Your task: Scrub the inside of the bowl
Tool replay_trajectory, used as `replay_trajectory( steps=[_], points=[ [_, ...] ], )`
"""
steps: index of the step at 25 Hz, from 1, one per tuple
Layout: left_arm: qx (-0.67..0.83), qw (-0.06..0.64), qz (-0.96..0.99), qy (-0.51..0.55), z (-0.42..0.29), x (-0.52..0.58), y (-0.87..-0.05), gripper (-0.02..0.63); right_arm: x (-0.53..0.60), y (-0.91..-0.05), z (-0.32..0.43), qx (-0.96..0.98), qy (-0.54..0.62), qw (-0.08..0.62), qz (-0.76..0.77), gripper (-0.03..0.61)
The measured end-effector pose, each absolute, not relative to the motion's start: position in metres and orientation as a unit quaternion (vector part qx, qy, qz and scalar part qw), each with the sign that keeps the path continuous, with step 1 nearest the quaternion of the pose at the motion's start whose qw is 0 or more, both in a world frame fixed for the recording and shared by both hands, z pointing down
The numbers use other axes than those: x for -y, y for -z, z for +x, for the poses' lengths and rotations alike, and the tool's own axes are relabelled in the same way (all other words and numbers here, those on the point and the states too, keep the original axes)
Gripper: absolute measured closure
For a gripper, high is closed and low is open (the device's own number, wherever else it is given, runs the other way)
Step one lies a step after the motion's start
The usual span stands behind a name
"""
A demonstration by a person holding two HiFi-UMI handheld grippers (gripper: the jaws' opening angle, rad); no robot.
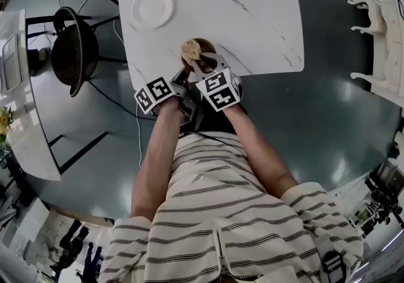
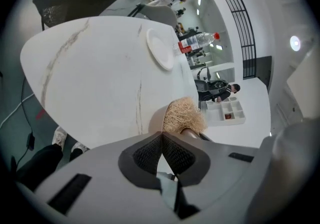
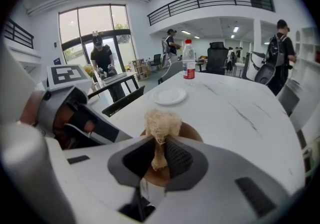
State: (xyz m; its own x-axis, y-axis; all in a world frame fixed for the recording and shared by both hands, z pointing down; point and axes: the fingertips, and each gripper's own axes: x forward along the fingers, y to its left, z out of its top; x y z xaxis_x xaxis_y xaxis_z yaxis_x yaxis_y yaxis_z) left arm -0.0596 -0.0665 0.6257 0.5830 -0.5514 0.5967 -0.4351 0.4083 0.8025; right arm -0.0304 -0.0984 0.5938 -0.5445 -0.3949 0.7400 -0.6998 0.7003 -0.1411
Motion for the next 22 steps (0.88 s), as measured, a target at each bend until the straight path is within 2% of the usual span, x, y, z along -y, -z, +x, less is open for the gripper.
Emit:
replay_trajectory(
  steps=[22],
  points=[
    [0.455, 0.710, 0.534, 0.058, -0.057, 0.064, -0.626, 0.607, 0.074, -0.587, -0.005, 0.846, -0.193, 0.400, 0.294, 0.514]
  ],
)
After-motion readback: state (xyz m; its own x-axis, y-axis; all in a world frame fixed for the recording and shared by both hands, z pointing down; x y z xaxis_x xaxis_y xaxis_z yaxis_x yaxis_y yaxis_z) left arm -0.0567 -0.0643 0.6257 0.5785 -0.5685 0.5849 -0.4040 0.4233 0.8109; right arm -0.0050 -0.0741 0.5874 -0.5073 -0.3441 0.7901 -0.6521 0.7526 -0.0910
